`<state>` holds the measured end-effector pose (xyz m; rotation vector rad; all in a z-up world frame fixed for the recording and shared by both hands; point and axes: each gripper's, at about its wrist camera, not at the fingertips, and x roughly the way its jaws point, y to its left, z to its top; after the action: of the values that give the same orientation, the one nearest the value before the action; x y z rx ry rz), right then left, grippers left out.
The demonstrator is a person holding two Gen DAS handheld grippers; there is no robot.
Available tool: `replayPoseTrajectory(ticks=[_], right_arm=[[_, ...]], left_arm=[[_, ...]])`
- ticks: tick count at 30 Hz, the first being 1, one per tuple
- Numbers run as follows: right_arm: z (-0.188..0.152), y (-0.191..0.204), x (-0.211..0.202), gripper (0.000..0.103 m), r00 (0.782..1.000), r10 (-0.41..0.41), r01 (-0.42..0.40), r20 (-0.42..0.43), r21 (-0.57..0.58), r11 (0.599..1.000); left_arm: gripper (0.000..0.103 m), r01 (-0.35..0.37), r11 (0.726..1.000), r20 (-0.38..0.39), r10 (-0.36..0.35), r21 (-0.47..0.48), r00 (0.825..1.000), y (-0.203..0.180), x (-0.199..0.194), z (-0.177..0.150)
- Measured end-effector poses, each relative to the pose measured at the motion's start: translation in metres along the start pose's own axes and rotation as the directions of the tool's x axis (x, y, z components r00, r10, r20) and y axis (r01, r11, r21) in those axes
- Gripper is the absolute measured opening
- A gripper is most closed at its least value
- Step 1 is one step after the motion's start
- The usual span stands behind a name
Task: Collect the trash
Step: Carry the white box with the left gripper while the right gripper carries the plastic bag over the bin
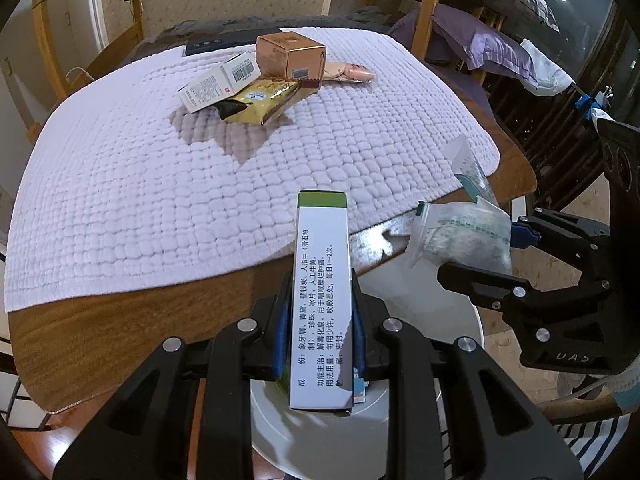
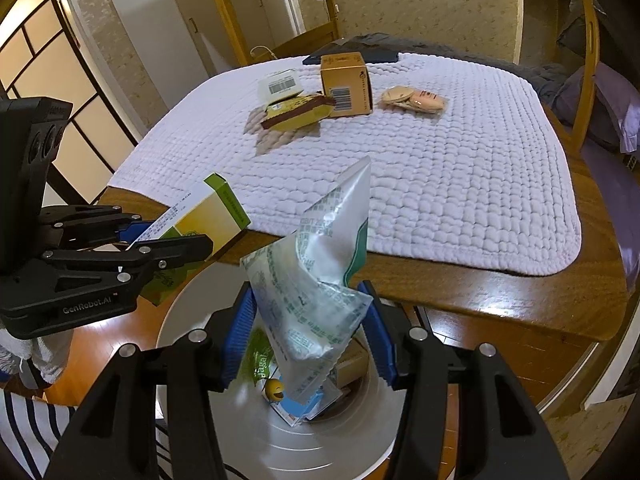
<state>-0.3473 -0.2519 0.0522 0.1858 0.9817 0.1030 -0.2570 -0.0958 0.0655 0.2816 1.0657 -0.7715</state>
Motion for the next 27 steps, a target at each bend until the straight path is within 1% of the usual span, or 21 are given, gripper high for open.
replayPoseTrajectory(ticks=[16, 27], right_arm=[[-0.015, 0.008, -0.002, 0.052, 0.999, 0.021, -0.021, -0.035, 0.004, 1.0], [-0.027, 0.014, 0.004, 0.052, 0.997, 0.04, -0.039, -0.067, 0.018, 0.999]], left_arm=[[0.027, 0.018, 0.999, -0.031, -0.017, 0.026, 0.999, -0.006, -0.01, -0.024], [0.027, 0.024, 0.999, -0.072, -0.021, 0.043, 0.997, -0.013, -0.002, -0.04]])
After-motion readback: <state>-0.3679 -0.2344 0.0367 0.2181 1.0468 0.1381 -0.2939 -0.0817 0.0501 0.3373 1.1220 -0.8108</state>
